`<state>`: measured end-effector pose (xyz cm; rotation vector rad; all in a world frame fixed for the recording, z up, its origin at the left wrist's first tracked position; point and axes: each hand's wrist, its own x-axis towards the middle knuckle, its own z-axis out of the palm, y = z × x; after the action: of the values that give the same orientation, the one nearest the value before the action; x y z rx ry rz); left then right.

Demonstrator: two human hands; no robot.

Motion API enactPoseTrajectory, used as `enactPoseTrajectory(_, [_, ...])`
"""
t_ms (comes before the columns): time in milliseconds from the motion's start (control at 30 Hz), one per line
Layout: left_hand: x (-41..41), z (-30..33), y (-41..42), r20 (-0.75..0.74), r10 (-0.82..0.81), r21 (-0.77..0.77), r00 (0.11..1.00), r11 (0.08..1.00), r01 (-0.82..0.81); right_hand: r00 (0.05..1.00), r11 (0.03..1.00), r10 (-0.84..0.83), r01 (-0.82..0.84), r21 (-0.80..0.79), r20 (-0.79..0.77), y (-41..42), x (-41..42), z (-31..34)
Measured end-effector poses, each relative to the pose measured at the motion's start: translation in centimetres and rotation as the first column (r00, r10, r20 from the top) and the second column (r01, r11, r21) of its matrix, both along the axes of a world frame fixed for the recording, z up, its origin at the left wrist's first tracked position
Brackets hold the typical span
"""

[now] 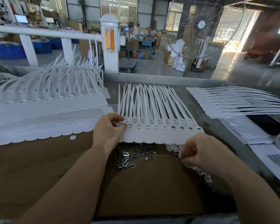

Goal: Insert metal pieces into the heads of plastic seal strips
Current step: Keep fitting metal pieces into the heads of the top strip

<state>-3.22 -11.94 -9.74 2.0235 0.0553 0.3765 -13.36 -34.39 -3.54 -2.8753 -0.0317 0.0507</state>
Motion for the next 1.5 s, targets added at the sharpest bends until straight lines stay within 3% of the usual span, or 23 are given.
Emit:
enactPoseTrajectory(133, [0.0, 0.0, 0.0, -0.003, -0.001, 0.005, 1.000, 1.000, 0.001, 0.998, 0.997, -0.026, 0.023, -0.070, -0.048, 0.2, -0.4, 0.2])
enactPoseTrajectory(500, [-0.1, 0.1, 0.0, -0.005, 0.005, 0.003, 1.000, 1.000, -0.004, 0.990, 0.962, 0.067, -0.030, -0.272, 0.128, 1.9, -0.8, -0.6])
enactPoseTrajectory(567, [-0.1, 0.1, 0.0, -0.003, 0.006, -0.002, 1.000, 1.000, -0.006, 0.988, 0.979, 0.058, -0.028, -0.200, 0.145, 1.9, -0.6, -0.6])
enactPoseTrajectory(667, [-0.2, 0.1, 0.0, 0.003, 0.001, -0.006, 1.000, 1.000, -0.001, 0.973, 0.997, -0.012, -0.006, 0.079, 0.231, 1.5, 0.2, -0.5])
enactPoseTrajectory(767, [-0.3, 0.1, 0.1, 0.007, -0.010, -0.002, 1.000, 1.000, 0.010, 0.927, 0.938, -0.169, 0.047, 0.343, 0.335, 0.6, 1.6, -0.7])
enactPoseTrajectory(867, [-0.3, 0.2, 0.1, 0.011, -0.013, 0.010, 1.000, 1.000, 0.013, 0.904, 0.877, -0.248, 0.056, 0.476, 0.350, 0.0, 3.1, -0.8])
enactPoseTrajectory(1267, [-0.2, 0.1, 0.0, 0.018, -0.011, 0.019, 1.000, 1.000, 0.011, 0.901, 0.904, -0.259, 0.100, 0.416, 0.347, -0.2, 7.4, -1.7])
enactPoseTrajectory(1500, [-0.2, 0.1, 0.0, 0.014, -0.011, 0.020, 1.000, 1.000, 0.011, 0.938, 0.886, -0.264, 0.143, 0.440, 0.226, -0.1, 8.1, -1.8])
